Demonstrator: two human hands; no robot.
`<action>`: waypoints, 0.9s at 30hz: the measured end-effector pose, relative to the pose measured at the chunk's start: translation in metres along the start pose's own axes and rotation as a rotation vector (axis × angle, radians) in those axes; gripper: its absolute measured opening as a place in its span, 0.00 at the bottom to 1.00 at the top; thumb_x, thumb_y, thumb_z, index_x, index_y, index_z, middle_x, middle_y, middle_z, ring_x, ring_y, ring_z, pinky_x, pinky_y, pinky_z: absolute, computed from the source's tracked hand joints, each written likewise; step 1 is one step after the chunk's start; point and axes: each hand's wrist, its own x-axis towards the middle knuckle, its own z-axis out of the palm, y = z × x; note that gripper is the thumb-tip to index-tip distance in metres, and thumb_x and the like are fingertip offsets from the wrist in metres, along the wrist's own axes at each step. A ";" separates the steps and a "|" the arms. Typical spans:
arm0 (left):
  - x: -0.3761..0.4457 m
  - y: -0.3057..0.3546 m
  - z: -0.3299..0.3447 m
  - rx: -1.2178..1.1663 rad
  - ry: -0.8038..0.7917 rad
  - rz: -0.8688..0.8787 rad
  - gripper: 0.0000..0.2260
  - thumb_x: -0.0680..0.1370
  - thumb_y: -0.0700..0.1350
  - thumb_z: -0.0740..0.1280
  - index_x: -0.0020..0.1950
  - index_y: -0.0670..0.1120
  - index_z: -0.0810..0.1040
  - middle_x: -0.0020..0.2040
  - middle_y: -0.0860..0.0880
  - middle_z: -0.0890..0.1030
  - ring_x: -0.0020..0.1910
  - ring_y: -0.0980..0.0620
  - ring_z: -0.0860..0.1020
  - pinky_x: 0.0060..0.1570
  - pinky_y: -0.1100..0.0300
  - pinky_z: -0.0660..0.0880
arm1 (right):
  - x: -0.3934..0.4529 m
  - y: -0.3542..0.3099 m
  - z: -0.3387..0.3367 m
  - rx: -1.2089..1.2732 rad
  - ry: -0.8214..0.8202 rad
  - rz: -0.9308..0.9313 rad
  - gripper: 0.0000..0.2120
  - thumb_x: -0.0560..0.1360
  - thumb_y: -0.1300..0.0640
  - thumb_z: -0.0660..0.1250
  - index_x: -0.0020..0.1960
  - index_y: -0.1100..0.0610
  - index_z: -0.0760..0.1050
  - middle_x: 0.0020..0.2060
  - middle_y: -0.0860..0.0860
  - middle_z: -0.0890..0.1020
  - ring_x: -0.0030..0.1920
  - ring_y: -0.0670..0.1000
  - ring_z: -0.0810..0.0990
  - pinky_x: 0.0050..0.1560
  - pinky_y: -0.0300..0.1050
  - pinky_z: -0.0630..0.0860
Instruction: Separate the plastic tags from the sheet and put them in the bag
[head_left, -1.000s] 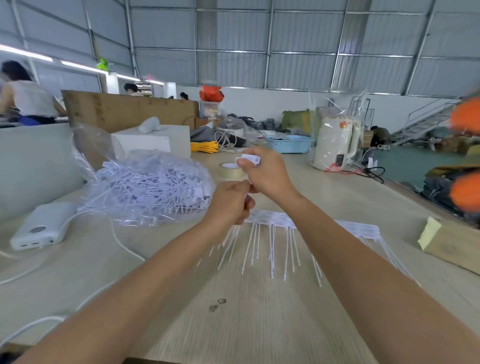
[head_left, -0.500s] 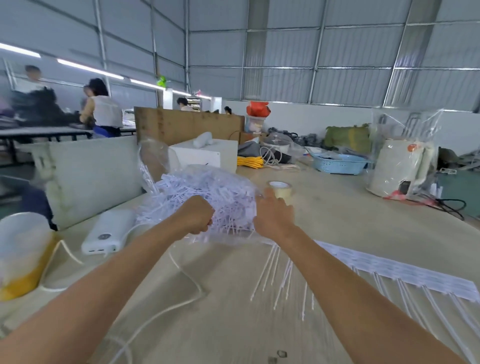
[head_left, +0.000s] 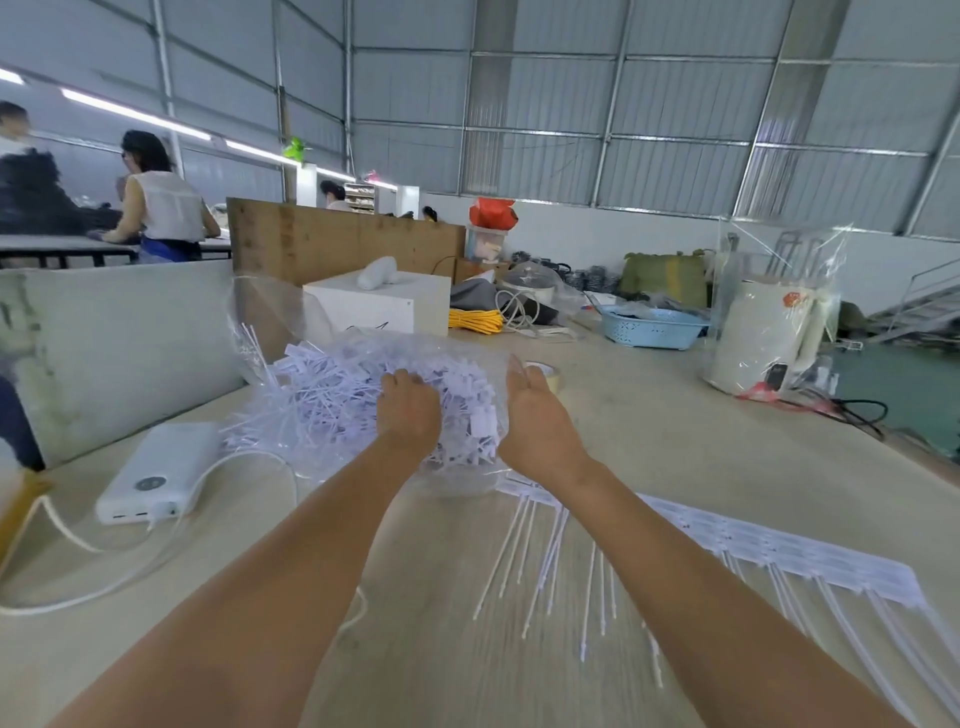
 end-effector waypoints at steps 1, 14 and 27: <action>0.001 0.000 0.003 0.065 0.001 -0.018 0.17 0.79 0.41 0.57 0.68 0.38 0.67 0.66 0.40 0.68 0.66 0.42 0.65 0.64 0.49 0.65 | -0.002 0.001 0.001 -0.015 0.001 -0.004 0.47 0.69 0.71 0.68 0.77 0.60 0.42 0.74 0.57 0.53 0.63 0.57 0.73 0.48 0.42 0.70; -0.087 0.064 -0.087 0.371 -0.311 0.269 0.17 0.79 0.44 0.58 0.69 0.46 0.68 0.66 0.47 0.72 0.66 0.44 0.70 0.61 0.49 0.67 | -0.040 0.016 -0.028 0.078 -0.003 -0.243 0.19 0.71 0.69 0.64 0.61 0.57 0.77 0.49 0.62 0.73 0.52 0.61 0.74 0.42 0.43 0.67; -0.097 0.133 -0.028 -0.195 -0.381 0.731 0.14 0.76 0.36 0.62 0.62 0.37 0.75 0.61 0.37 0.75 0.61 0.41 0.74 0.59 0.55 0.69 | -0.127 0.200 -0.050 -0.078 -0.059 0.370 0.20 0.77 0.50 0.63 0.64 0.61 0.73 0.63 0.56 0.75 0.63 0.54 0.73 0.60 0.39 0.64</action>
